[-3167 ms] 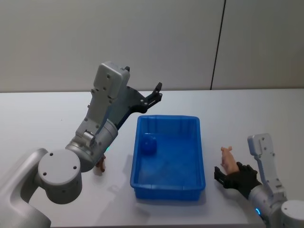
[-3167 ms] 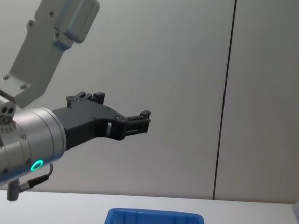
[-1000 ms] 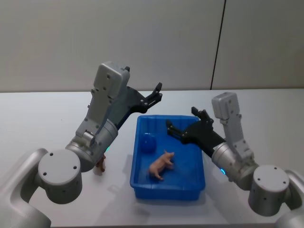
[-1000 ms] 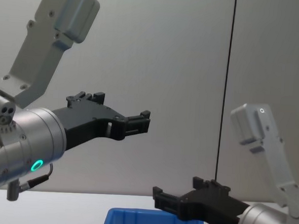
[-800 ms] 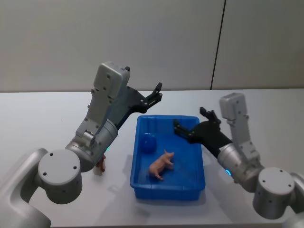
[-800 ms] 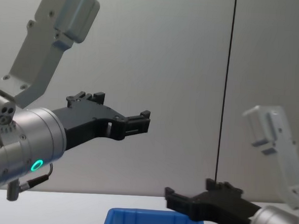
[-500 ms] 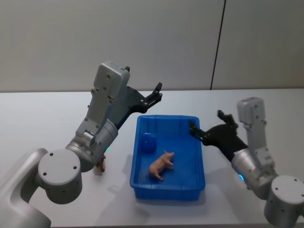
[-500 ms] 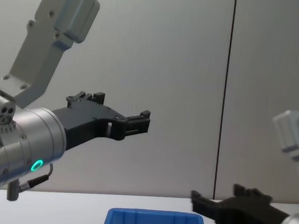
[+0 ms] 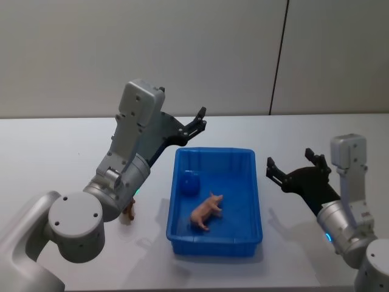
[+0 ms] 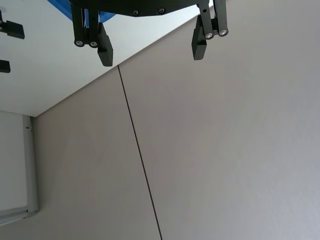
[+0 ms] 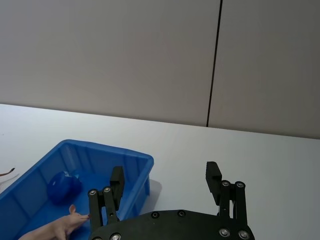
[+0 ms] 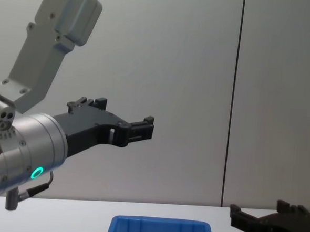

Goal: Pick up the two dolls from the table and place them into the box.

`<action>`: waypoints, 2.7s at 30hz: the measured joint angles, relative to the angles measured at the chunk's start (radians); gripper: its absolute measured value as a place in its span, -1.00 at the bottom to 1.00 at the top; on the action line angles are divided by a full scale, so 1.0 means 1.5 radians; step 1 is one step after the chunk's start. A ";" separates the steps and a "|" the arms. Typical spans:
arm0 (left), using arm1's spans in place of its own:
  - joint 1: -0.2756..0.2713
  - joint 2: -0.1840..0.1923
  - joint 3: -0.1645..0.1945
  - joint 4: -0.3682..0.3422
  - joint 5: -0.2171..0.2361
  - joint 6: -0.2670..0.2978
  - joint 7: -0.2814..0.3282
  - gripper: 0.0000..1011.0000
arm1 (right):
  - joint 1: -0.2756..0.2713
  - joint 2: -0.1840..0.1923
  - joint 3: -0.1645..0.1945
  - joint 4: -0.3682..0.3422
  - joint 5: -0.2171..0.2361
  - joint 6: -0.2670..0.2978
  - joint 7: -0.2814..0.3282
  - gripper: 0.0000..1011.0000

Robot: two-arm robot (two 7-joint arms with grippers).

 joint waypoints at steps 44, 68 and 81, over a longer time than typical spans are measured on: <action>0.117 0.039 -0.030 -0.015 -0.209 0.141 0.164 0.98 | -0.023 0.013 0.007 -0.025 0.009 0.003 -0.027 0.98; 0.088 0.015 -0.050 0.103 -0.243 0.127 0.139 0.98 | -0.024 0.014 0.007 -0.026 0.009 0.003 -0.027 0.98; 0.058 -0.008 -0.058 0.176 -0.267 0.104 0.116 0.98 | -0.024 0.014 0.007 -0.025 0.009 0.003 -0.027 0.98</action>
